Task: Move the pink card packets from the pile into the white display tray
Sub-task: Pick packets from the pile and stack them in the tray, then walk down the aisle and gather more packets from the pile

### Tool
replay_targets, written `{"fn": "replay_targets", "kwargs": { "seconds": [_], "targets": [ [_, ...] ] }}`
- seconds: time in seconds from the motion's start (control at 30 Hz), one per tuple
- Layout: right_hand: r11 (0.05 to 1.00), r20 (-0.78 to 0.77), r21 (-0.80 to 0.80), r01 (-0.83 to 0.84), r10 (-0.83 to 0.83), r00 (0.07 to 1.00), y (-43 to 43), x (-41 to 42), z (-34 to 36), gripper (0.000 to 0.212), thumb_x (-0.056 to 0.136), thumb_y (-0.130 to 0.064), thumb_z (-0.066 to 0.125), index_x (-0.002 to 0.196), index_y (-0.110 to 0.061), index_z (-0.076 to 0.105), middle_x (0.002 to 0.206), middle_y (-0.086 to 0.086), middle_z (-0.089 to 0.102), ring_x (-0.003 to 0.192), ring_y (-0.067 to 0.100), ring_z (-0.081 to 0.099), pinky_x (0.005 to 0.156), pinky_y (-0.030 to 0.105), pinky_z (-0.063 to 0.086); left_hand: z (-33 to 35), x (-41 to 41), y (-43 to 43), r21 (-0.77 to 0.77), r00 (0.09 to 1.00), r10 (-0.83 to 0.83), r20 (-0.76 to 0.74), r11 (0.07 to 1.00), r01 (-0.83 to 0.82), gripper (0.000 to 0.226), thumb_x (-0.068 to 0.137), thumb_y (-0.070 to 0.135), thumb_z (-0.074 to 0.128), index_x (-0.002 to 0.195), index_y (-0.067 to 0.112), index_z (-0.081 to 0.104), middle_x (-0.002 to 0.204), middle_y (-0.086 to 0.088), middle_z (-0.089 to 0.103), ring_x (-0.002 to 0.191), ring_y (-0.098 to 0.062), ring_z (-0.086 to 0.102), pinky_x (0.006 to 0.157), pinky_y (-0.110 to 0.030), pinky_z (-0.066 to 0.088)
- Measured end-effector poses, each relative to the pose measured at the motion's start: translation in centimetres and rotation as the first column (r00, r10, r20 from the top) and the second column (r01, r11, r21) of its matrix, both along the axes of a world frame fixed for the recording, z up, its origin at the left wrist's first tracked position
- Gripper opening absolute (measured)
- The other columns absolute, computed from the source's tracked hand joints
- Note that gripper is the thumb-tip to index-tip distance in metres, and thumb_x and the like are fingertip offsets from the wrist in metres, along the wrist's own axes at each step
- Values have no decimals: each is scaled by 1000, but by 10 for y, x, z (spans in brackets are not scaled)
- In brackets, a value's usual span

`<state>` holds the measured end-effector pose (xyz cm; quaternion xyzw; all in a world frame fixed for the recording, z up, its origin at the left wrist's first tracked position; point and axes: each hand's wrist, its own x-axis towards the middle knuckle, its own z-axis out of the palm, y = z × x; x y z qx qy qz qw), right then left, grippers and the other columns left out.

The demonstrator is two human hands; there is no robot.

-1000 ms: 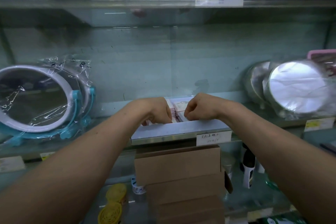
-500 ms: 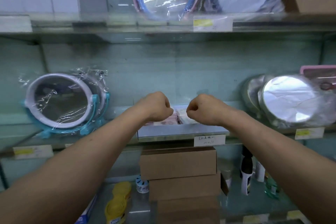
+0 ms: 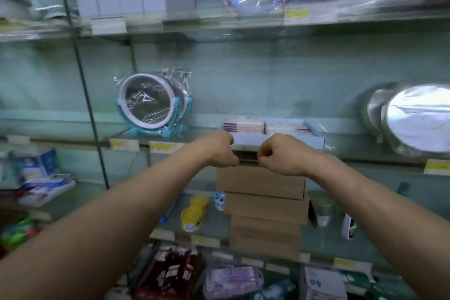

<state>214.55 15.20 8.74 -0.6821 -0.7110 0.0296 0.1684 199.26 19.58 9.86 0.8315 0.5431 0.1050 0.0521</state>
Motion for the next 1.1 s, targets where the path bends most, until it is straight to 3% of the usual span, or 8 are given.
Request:
{"fn": "replay_targets", "kwargs": {
  "seconds": [0.23,0.47,0.57,0.67,0.77,0.9,1.1],
  "targets": [
    [990,-4,-77,-122,122,993,-12,-37,-24,25,86,-25,57,100,-10,71,104,7,69,95,25,64,85,39,54,-22,-39,-33,-19,985,142,-103,989,-145,54,88,30,63,135,8,49,137,-10,51,122,-26,51,98,-33,43],
    [968,13,-82,-236,238,971,-16,-76,-24,19,86,-23,57,87,-7,69,81,4,63,77,23,59,66,30,47,-25,-76,-48,-50,971,215,-101,974,-220,79,84,27,69,149,14,25,148,-9,38,127,-25,46,100,-34,43],
    [963,31,-62,-262,265,964,-12,-90,-18,22,86,-21,56,73,-4,62,69,6,52,66,23,47,58,29,38,-23,-88,-51,-36,964,237,-116,969,-243,77,84,28,69,148,12,28,146,-10,41,129,-25,44,102,-33,40],
    [956,42,-62,-286,289,956,-8,-106,-15,23,86,-21,57,79,-1,66,73,8,56,67,24,50,59,28,41,-22,-100,-50,-28,956,268,-121,962,-273,74,85,28,69,146,10,31,146,-11,41,129,-27,44,104,-35,40],
    [947,46,-72,-314,318,947,-2,-122,-14,22,87,-23,58,72,-9,63,75,6,60,71,24,56,60,29,45,-22,-118,-45,-45,948,297,-116,952,-304,80,83,28,70,148,12,26,148,-11,39,130,-27,43,105,-37,39],
    [940,51,-65,-334,337,940,10,-145,-16,26,88,-23,57,103,-7,70,103,9,69,92,24,65,82,36,54,-23,-142,-38,-50,942,321,-102,944,-327,83,84,28,70,150,12,21,153,-11,30,136,-28,35,108,-37,37],
    [937,80,-74,-342,348,934,27,-197,-17,27,88,-23,56,102,-5,70,103,10,69,95,26,64,80,35,53,-26,-190,-20,-15,942,325,-87,945,-328,83,82,27,72,148,10,24,150,-12,34,133,-28,39,104,-35,41]
  ]
}}
